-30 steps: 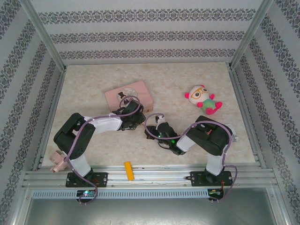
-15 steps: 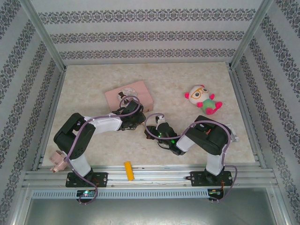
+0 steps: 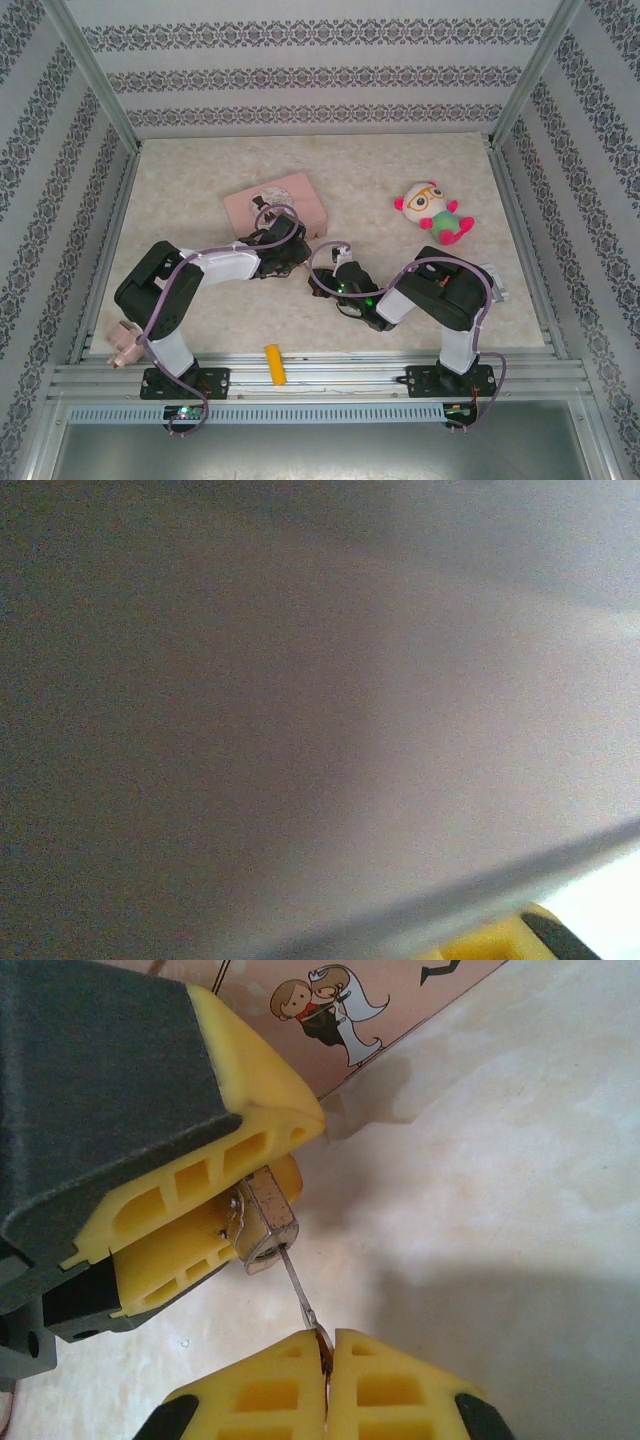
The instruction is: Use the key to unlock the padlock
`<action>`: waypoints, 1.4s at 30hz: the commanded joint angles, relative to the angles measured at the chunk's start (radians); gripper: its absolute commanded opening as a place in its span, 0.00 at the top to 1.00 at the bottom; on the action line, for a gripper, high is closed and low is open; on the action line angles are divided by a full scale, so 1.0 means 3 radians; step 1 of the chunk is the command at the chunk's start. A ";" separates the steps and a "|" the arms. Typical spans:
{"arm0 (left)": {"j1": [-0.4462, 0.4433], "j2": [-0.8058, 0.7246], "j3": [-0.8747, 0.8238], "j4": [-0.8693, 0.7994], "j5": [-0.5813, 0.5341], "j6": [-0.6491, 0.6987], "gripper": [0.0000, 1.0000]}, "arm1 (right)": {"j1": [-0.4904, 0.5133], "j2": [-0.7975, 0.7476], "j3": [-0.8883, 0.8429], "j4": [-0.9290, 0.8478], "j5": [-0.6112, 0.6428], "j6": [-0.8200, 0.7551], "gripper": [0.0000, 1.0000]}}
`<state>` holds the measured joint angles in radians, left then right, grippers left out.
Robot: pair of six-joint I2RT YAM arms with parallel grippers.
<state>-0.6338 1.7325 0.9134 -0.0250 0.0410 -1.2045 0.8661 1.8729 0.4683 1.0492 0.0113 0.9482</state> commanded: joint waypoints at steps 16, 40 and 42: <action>-0.0022 -0.0086 -0.0043 0.0208 0.0262 -0.0172 0.78 | -0.0024 -0.0101 -0.0093 0.0296 0.0176 0.0086 1.00; -0.0021 -0.0080 -0.0034 0.0215 0.0277 -0.0162 0.78 | -0.0024 0.0103 0.0029 0.0383 0.0015 0.0199 1.00; -0.0018 -0.0079 -0.0038 0.0216 0.0281 -0.0162 0.78 | -0.0024 0.0097 0.0018 0.0401 0.0028 0.0205 1.00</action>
<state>-0.6331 1.7325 0.9108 -0.0105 0.0483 -1.2095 0.8661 1.8881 0.4561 1.0969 0.0174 0.9977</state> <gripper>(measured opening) 0.296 0.051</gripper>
